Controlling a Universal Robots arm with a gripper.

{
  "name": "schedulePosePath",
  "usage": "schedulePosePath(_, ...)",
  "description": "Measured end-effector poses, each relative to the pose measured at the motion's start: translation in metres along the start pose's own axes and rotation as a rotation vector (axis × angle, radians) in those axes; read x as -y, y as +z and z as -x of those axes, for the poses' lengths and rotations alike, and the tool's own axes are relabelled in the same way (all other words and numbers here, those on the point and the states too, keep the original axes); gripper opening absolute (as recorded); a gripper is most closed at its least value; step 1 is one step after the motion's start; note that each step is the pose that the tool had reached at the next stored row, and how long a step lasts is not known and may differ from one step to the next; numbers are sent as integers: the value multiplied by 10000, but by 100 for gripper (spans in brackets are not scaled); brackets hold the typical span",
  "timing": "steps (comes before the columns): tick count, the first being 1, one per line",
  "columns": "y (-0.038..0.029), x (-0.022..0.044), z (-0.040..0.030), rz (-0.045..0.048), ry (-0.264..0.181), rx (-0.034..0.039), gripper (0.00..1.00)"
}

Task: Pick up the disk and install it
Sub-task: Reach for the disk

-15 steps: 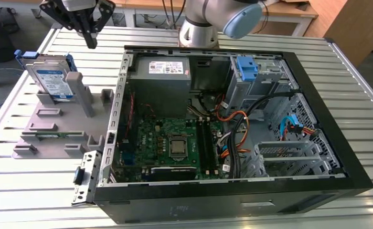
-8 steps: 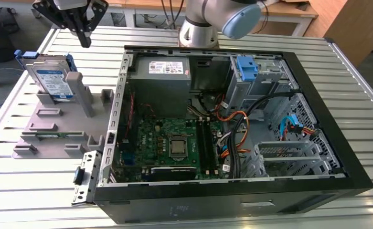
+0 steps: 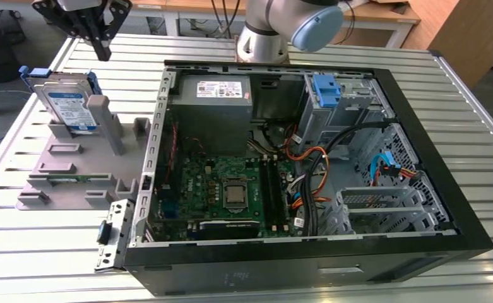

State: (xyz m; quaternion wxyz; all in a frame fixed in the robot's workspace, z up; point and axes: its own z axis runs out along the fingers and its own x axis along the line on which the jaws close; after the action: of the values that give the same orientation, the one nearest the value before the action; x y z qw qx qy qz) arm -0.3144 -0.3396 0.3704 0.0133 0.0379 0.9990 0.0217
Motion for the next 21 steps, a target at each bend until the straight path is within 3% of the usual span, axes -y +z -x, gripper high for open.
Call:
schedulePosePath(8,9,-24,-118,0,0,0,11)
schedulePosePath(21,27,-76,-132,10,0,0,11)
